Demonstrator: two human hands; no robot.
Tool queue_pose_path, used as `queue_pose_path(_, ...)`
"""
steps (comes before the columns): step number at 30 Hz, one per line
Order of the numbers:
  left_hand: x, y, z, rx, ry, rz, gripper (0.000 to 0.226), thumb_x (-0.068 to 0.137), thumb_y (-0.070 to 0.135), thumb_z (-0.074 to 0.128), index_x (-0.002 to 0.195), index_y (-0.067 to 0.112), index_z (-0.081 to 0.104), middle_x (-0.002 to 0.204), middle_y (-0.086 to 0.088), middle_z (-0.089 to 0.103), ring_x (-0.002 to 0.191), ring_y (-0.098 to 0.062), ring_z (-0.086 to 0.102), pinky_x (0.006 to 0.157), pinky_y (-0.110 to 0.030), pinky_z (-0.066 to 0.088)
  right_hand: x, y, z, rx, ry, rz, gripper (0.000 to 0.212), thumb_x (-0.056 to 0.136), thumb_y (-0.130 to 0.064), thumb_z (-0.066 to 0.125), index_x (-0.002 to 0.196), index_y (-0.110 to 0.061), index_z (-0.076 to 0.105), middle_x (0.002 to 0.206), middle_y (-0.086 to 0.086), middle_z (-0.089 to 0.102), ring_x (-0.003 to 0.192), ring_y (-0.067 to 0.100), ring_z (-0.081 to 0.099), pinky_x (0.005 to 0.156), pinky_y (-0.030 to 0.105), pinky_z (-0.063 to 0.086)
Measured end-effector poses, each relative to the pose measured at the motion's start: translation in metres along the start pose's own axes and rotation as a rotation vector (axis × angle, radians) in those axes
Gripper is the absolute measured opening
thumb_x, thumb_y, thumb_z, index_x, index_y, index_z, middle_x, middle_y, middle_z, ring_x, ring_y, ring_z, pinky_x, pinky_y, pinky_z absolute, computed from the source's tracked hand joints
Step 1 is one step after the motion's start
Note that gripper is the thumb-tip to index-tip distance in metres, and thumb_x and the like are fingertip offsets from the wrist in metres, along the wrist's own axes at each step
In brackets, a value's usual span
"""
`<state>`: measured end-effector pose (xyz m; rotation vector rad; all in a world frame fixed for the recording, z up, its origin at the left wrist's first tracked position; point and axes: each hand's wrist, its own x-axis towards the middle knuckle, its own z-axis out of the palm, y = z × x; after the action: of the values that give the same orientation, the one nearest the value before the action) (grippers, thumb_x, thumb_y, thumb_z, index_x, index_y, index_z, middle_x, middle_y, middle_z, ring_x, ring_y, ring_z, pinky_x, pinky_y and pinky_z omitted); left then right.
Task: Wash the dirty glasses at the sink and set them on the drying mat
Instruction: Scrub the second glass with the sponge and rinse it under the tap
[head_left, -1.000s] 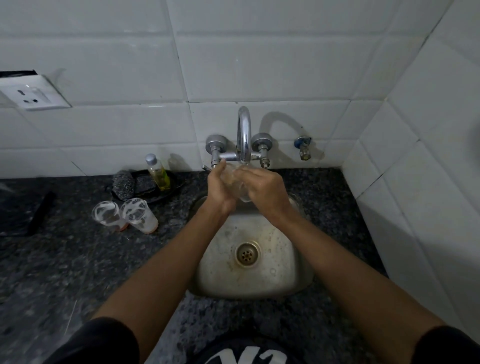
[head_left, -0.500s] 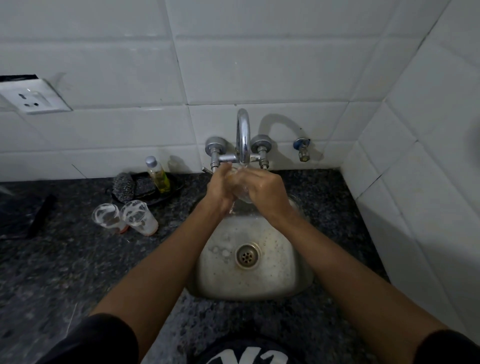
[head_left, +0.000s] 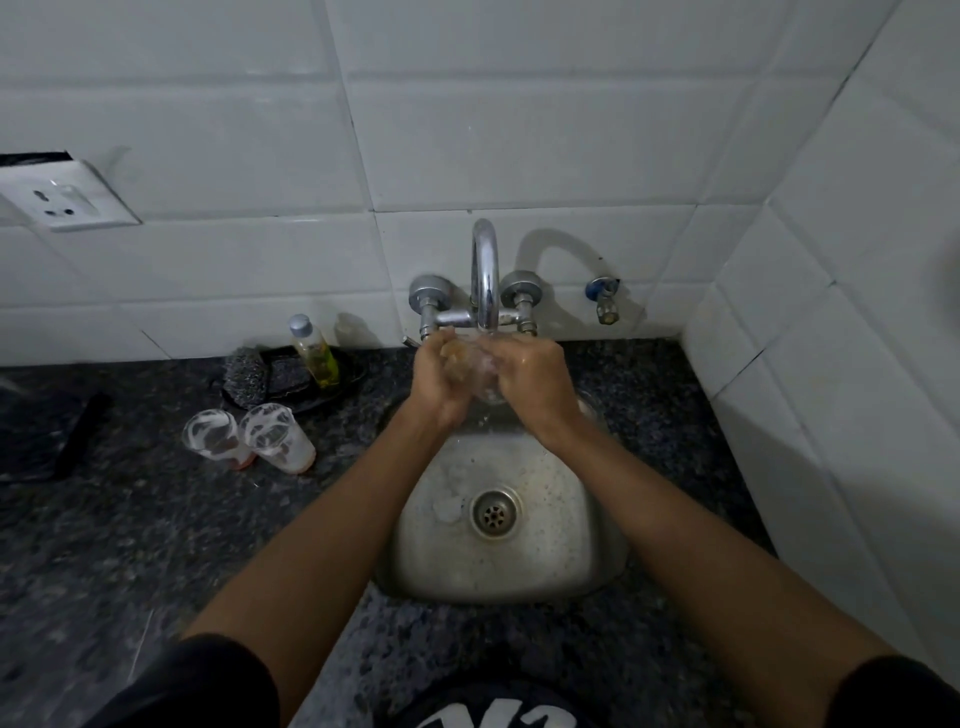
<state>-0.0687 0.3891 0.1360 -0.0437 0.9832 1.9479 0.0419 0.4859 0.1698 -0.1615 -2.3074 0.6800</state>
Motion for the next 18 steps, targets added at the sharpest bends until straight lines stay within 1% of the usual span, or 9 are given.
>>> queue_pose_path(2,-0.003,0.001,0.004,0.055,-0.024,-0.089,0.058,0.107,0.054,0.043,0.104,0.006,0.077,0.100,-0.013,0.076,0.092,-0.026,0.073,0.083,-0.042,0.058,-0.002,-0.001,-0.001,-0.076,-0.095,-0.188,0.031,0.088,-0.004,0.079,0.118,-0.003,0.076,0.113,0.013,0.077,0.102,0.022,0.074,0.092,0.033,0.061)
queue_pose_path(4,-0.002,0.004,0.004,0.113,-0.022,-0.100,0.051,0.107,0.051,0.048,0.103,0.007,0.075,0.094,-0.009,0.076,0.086,-0.022,0.074,0.076,-0.037,0.060,-0.003,-0.002,-0.002,-0.101,-0.122,-0.287,0.030,0.092,-0.011,0.076,0.121,-0.002,0.075,0.120,0.014,0.076,0.111,0.024,0.073,0.101,0.032,0.058)
queue_pose_path(5,-0.001,0.006,0.002,0.110,-0.001,-0.077,0.047,0.108,0.045,0.048,0.099,0.007,0.075,0.090,-0.008,0.075,0.084,-0.021,0.074,0.072,-0.035,0.060,-0.004,-0.003,-0.001,-0.076,-0.102,-0.256,0.028,0.094,-0.015,0.073,0.119,-0.003,0.076,0.118,0.014,0.077,0.109,0.023,0.074,0.100,0.031,0.058)
queue_pose_path(7,-0.003,0.005,0.001,0.065,0.030,-0.015,0.049,0.109,0.037,0.043,0.091,0.007,0.078,0.091,-0.011,0.075,0.084,-0.024,0.074,0.072,-0.035,0.060,-0.004,-0.009,0.000,0.011,0.002,-0.024,0.024,0.095,-0.020,0.070,0.111,-0.005,0.079,0.106,0.012,0.079,0.095,0.021,0.076,0.088,0.031,0.062)
queue_pose_path(9,-0.006,0.000,0.001,-0.002,0.029,0.003,0.050,0.109,0.037,0.041,0.093,0.006,0.077,0.096,-0.014,0.074,0.086,-0.025,0.073,0.078,-0.038,0.059,-0.001,-0.010,0.000,0.085,0.046,0.137,0.017,0.092,-0.013,0.075,0.105,-0.004,0.080,0.097,0.010,0.079,0.085,0.020,0.075,0.081,0.034,0.064)
queue_pose_path(12,-0.009,0.001,0.007,0.029,-0.019,-0.100,0.057,0.109,0.047,0.042,0.091,0.008,0.079,0.091,-0.009,0.074,0.083,-0.022,0.073,0.076,-0.036,0.059,-0.004,-0.006,0.001,-0.048,-0.072,-0.144,0.026,0.085,0.000,0.080,0.111,0.000,0.077,0.107,0.014,0.077,0.098,0.023,0.075,0.097,0.024,0.056)
queue_pose_path(14,-0.006,0.005,0.009,0.095,-0.039,-0.128,0.052,0.109,0.047,0.046,0.088,0.011,0.077,0.083,-0.003,0.071,0.077,-0.017,0.070,0.070,-0.032,0.058,-0.008,0.000,0.004,-0.105,-0.131,-0.291,0.033,0.086,0.000,0.080,0.119,0.002,0.075,0.118,0.016,0.076,0.111,0.026,0.073,0.106,0.031,0.054)
queue_pose_path(17,-0.005,0.009,0.008,0.066,-0.021,-0.059,0.043,0.109,0.035,0.046,0.092,0.009,0.076,0.088,-0.007,0.071,0.081,-0.020,0.070,0.072,-0.034,0.058,-0.007,-0.009,0.007,0.013,0.003,0.009,0.023,0.095,-0.018,0.070,0.108,-0.002,0.079,0.105,0.013,0.078,0.095,0.023,0.076,0.088,0.029,0.061)
queue_pose_path(18,-0.008,0.008,0.009,0.024,-0.043,-0.039,0.045,0.109,0.034,0.043,0.094,0.007,0.077,0.090,-0.010,0.073,0.084,-0.022,0.071,0.074,-0.035,0.058,-0.005,-0.013,0.007,0.026,0.052,0.105,0.031,0.096,-0.027,0.064,0.104,-0.003,0.081,0.098,0.011,0.078,0.088,0.021,0.076,0.081,0.029,0.062)
